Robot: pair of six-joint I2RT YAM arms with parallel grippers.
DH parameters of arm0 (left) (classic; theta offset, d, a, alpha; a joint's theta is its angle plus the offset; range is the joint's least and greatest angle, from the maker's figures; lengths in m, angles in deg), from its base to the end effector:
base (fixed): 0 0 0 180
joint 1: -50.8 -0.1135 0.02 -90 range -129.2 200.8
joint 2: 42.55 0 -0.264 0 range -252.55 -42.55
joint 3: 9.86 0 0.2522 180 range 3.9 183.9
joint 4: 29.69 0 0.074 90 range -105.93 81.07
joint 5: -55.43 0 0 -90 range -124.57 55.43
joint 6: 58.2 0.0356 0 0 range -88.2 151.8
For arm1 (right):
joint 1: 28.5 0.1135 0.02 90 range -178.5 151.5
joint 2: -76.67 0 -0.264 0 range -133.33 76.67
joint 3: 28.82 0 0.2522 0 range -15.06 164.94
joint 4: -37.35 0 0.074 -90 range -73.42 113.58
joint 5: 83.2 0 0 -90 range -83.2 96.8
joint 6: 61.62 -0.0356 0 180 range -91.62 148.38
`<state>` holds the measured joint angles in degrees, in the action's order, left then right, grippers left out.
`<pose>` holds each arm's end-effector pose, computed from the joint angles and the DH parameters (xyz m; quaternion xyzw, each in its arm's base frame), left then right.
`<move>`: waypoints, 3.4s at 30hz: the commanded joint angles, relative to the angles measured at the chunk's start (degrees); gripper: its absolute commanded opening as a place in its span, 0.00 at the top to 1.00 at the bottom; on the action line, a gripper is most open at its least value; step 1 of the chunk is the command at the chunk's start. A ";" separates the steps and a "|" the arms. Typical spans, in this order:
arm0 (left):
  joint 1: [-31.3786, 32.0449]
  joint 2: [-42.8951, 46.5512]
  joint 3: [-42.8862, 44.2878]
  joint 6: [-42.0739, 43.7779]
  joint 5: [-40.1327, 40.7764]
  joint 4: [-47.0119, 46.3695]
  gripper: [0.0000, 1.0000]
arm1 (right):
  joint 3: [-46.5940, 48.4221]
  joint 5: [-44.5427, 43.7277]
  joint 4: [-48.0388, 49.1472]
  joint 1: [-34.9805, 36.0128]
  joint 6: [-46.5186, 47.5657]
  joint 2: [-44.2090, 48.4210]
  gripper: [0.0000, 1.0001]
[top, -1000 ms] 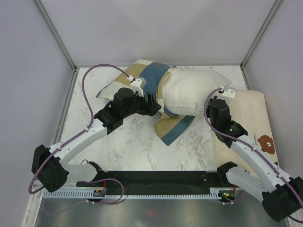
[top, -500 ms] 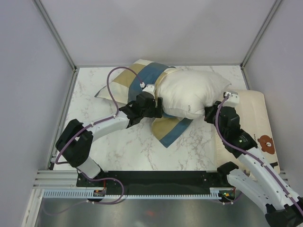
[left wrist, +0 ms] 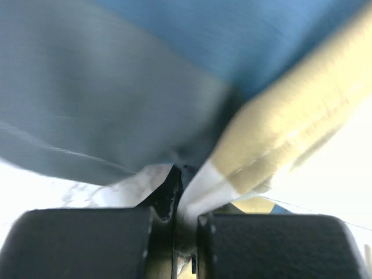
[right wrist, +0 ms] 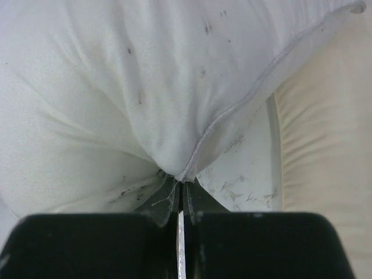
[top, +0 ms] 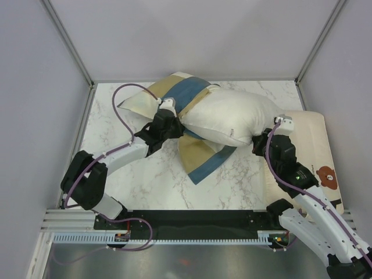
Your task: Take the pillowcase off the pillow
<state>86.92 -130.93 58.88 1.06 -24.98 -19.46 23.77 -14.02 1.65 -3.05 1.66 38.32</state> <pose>0.2819 -0.1984 0.2383 -0.0014 0.8634 -0.2147 0.4565 0.1474 0.0561 0.3001 0.1107 0.8116 0.1094 0.5631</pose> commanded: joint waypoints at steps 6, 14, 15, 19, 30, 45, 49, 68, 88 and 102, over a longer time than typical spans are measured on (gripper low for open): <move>-19.06 8.74 -7.78 -6.78 -1.15 -3.33 0.98 | 3.79 -13.00 0.93 -1.02 2.73 0.12 1.00; -25.65 10.95 -9.10 -8.37 0.43 -0.17 0.98 | 4.85 -9.25 4.35 -9.27 5.36 -4.36 1.00; -26.27 11.12 -8.93 -8.72 1.04 0.36 0.98 | 4.50 -7.67 5.14 -10.85 5.36 -5.15 1.00; -30.92 13.57 -7.96 -8.81 -1.32 3.17 0.98 | 3.89 4.89 9.70 -23.39 4.75 -9.10 1.00; -36.74 24.48 -5.92 1.37 -16.92 7.67 0.98 | 5.11 27.73 16.12 -38.11 3.34 -16.23 1.00; -12.13 24.31 0.30 15.80 -54.31 6.61 0.98 | 20.40 25.23 2.08 -37.93 8.26 -14.31 0.02; -11.51 23.87 0.48 15.10 -55.55 6.52 0.98 | 22.95 26.08 2.68 -37.85 9.76 -10.79 0.02; -11.42 23.87 0.21 15.62 -52.21 7.22 0.98 | 19.18 26.72 13.14 7.67 15.03 -20.44 0.02; -11.42 24.92 0.30 16.94 -54.06 7.49 0.98 | 16.81 -0.26 18.68 19.02 20.05 -42.59 0.59; -14.67 30.54 0.92 20.90 -29.19 13.99 0.98 | 20.06 -11.00 14.82 9.46 16.53 -37.33 1.00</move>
<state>74.63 -105.22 55.88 19.02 -61.46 -4.07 43.60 -14.33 21.63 14.13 18.67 -2.20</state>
